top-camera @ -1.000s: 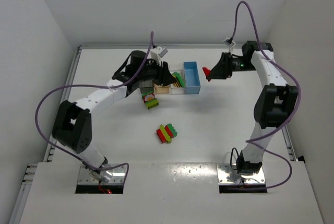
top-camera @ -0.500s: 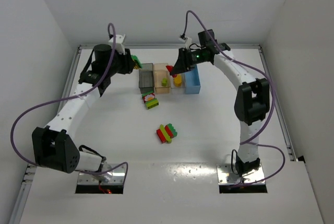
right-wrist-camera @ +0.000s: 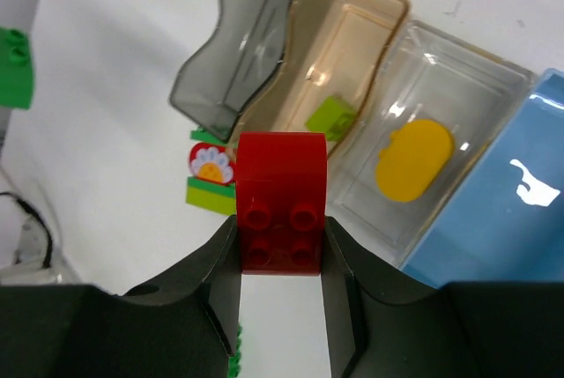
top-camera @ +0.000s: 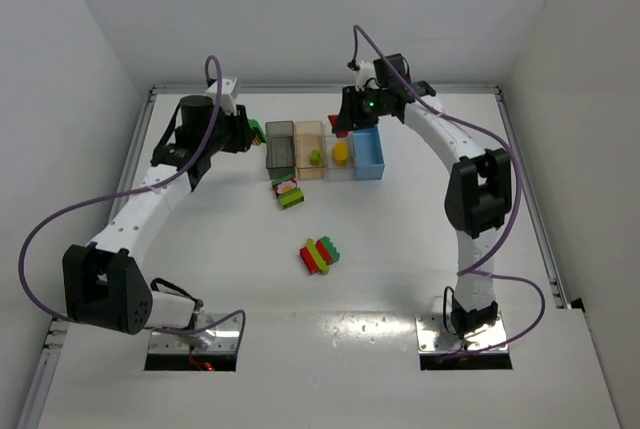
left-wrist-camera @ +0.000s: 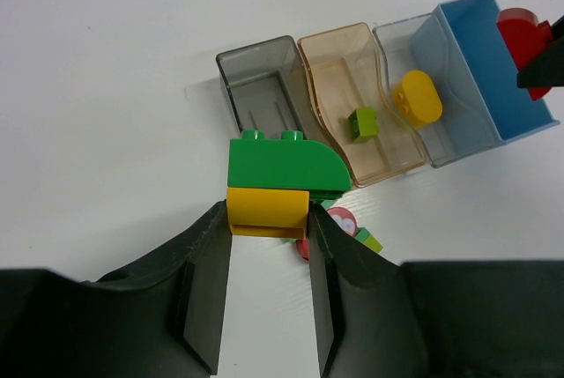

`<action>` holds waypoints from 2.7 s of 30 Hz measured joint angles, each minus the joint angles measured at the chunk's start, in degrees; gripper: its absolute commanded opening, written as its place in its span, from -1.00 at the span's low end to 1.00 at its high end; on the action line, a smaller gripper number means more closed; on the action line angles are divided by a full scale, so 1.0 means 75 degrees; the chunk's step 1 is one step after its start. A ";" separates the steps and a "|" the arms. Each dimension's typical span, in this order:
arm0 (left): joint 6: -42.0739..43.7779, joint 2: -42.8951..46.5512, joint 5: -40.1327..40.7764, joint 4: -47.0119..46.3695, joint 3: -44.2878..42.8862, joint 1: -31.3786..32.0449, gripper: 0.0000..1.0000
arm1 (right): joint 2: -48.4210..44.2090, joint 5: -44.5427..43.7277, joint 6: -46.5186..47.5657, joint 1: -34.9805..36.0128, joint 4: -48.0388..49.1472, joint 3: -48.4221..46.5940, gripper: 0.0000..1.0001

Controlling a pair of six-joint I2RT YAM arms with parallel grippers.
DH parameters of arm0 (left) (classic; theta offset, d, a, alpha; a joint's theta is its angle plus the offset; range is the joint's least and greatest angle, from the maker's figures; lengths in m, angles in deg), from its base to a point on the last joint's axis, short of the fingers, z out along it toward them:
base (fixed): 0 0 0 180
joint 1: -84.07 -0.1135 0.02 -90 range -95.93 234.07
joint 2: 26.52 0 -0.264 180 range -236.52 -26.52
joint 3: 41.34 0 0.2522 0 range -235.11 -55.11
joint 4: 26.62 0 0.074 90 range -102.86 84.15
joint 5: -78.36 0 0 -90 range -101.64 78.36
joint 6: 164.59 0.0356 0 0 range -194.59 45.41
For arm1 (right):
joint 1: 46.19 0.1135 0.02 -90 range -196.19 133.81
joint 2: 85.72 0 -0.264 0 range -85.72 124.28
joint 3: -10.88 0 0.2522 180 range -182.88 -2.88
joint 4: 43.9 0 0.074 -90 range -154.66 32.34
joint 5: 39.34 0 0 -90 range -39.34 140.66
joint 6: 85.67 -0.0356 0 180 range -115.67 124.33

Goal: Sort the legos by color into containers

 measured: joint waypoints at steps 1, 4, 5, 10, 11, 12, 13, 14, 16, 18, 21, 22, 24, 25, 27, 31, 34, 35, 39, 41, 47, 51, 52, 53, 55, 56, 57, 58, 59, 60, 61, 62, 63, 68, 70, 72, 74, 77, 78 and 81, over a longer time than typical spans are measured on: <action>0.0000 0.0006 -0.0003 -0.0003 0.0012 0.0000 -0.83 | 0.0029 -0.0163 0.0000 0.0029 0.0000 -0.0015 -1.00; -0.0012 0.0015 -0.0009 -0.0012 0.0026 0.0000 -0.83 | 0.0067 -0.0740 -0.0003 0.0090 -0.0026 -0.0023 -1.00; -0.0017 0.0015 -0.0009 -0.0012 0.0026 -0.0003 -0.83 | 0.0067 -0.0973 -0.0003 0.0090 -0.0044 -0.0026 -1.00; -0.0020 0.0029 -0.0087 -0.0038 0.0061 0.0000 -0.83 | 0.0070 -0.2130 0.0012 0.0026 -0.0157 -0.0023 -1.00; -0.0020 0.0029 -0.0105 -0.0058 0.0070 0.0000 -0.83 | 0.0070 -0.2320 0.0017 0.0003 -0.0181 -0.0020 -1.00; -0.0020 0.0029 -0.0125 -0.0067 0.0079 0.0000 -0.81 | 0.0070 -0.2457 0.0020 -0.0023 -0.0189 -0.0006 -1.00; -0.0020 0.0029 -0.0146 -0.0073 0.0082 0.0000 -0.81 | 0.0070 -0.2594 0.0020 -0.0032 -0.0187 0.0023 -0.91; -0.0026 0.0029 -0.0160 -0.0082 0.0082 0.0000 -0.81 | 0.0067 -0.2690 0.0020 -0.0064 -0.0184 0.0073 -0.87; -0.0026 0.0026 -0.0210 -0.0087 0.0082 -0.0003 -0.81 | 0.0067 -0.2891 0.0023 -0.0096 -0.0181 0.0242 -0.81; -0.0058 0.0020 -0.0274 -0.0108 0.0082 -0.0003 -0.81 | 0.0067 -0.2990 0.0023 -0.0105 -0.0198 0.0469 -0.78; -0.0096 -0.0041 -0.0364 -0.0207 0.0082 0.0029 -0.81 | 0.0067 -0.3075 0.0044 -0.0108 -0.0326 0.0734 -0.62; -0.0111 -0.0076 -0.0393 -0.0236 0.0082 0.0035 -0.81 | 0.0067 -0.3089 0.0050 -0.0119 -0.0358 0.0781 -0.51; -0.0137 -0.0149 -0.0440 -0.0259 0.0082 0.0035 -0.81 | 0.0067 -0.3107 0.0085 -0.0122 -0.0379 0.0831 -0.15; -0.0149 -0.0187 -0.0458 -0.0256 0.0082 0.0035 -0.79 | 0.0070 -0.3112 0.0082 -0.0122 -0.0382 0.0831 -0.03; -0.0184 -0.0230 -0.0498 -0.0256 0.0082 0.0047 -0.79 | 0.0067 -0.3130 0.0119 -0.0140 -0.0376 0.0833 0.10; -0.0204 -0.0286 -0.0618 -0.0309 0.0082 0.0087 -0.79 | 0.0055 -0.3130 0.0271 -0.0175 -0.0376 0.0833 0.34; -0.0216 -0.0303 -0.0752 -0.0332 0.0082 0.0140 -0.79 | -0.0038 -0.3127 0.0399 -0.0187 -0.0379 0.0842 0.40; -0.0227 -0.0312 -0.0816 -0.0361 0.0082 0.0152 -0.79 | -0.0105 -0.3092 0.0437 -0.0192 -0.0370 0.0860 0.40; -0.0268 -0.0332 -0.1361 -0.0539 0.0082 0.0152 -0.79 | -0.0790 -0.2087 0.0650 -0.0280 -0.0154 0.1343 0.32; -0.0382 -0.0373 -0.1851 -0.0731 0.0082 0.0154 -0.79 | -0.1297 -0.1204 0.0688 -0.0367 0.0286 0.1807 0.32; -0.0839 -0.0603 -0.3063 -0.1157 0.0082 0.0277 -0.79 | -0.2707 0.1081 0.0650 -0.0291 0.1784 0.3040 0.30; -0.1096 -0.0679 -0.3366 -0.1265 0.0082 0.0388 -0.79 | -0.2911 0.1128 0.0790 0.0262 0.2387 0.3045 0.28; -0.1180 -0.0685 -0.3439 -0.1288 0.0090 0.0396 -0.79 | -0.2920 0.1023 0.0877 0.0425 0.2471 0.3048 0.28; -0.1256 -0.0685 -0.3515 -0.1352 0.0114 0.0402 -0.79 | -0.2920 0.0898 0.0985 0.0562 0.2544 0.3051 0.28; -0.1408 -0.0685 -0.3660 -0.1486 0.0169 0.0405 -0.79 | -0.2920 0.0600 0.1218 0.0848 0.2646 0.3069 0.28; -0.1486 -0.0685 -0.3722 -0.1521 0.0192 0.0408 -0.79 | -0.2920 0.0449 0.1355 0.0979 0.2684 0.3080 0.28; -0.1577 -0.0685 -0.3774 -0.1585 0.0221 0.0414 -0.79 | -0.2923 0.0344 0.1469 0.1096 0.2710 0.3104 0.28; -0.1632 -0.0685 -0.3821 -0.1623 0.0236 0.0420 -0.79 | -0.2923 0.0224 0.1574 0.1180 0.2725 0.3127 0.28; -0.1696 -0.0685 -0.3867 -0.1647 0.0242 0.0431 -0.79 | -0.2923 0.0122 0.1682 0.1247 0.2760 0.3171 0.28; -0.1743 -0.0685 -0.3902 -0.1676 0.0248 0.0440 -0.79 | -0.2926 0.0029 0.1772 0.1288 0.2774 0.3212 0.28; -0.1795 -0.0685 -0.3937 -0.1693 0.0248 0.0446 -0.79 | -0.2926 -0.0055 0.1856 0.1303 0.2774 0.3246 0.28; -0.1839 -0.0685 -0.3960 -0.1705 0.0248 0.0446 -0.79 | -0.2926 -0.0128 0.1932 0.1303 0.2777 0.3281 0.28; -0.1883 -0.0685 -0.3984 -0.1737 0.0254 0.0446 -0.79 | -0.2932 -0.0189 0.2008 0.1303 0.2780 0.3319 0.28; -0.2090 -0.0691 -0.4051 -0.1856 0.0332 0.0446 -0.79 | -0.3066 -0.0458 0.2256 0.1335 0.2838 0.3599 0.28; -0.2168 -0.0711 -0.4077 -0.1900 0.0332 0.0446 -0.79 | -0.3124 -0.0536 0.2311 0.1352 0.2868 0.3663 0.28; -0.2218 -0.0746 -0.4109 -0.1967 0.0332 0.0446 -0.79 | -0.3150 -0.0595 0.2366 0.1364 0.2873 0.3681 0.28; -0.2229 -0.0772 -0.4121 -0.1999 0.0332 0.0446 -0.79 | -0.3150 -0.0618 0.2398 0.1381 0.2888 0.3681 0.28; -0.2267 -0.0807 -0.4135 -0.2025 0.0332 0.0446 -0.79 | -0.3150 -0.0609 0.2425 0.1381 0.2888 0.3684 0.28; -0.2282 -0.0810 -0.4147 -0.2022 0.0332 0.0446 -0.79 | -0.3150 -0.0571 0.2428 0.1381 0.2888 0.3684 0.28; -0.2291 -0.0810 -0.4176 -0.2022 0.0335 0.0446 -0.79 | -0.3153 -0.0460 0.2430 0.1381 0.2891 0.3695 0.28</action>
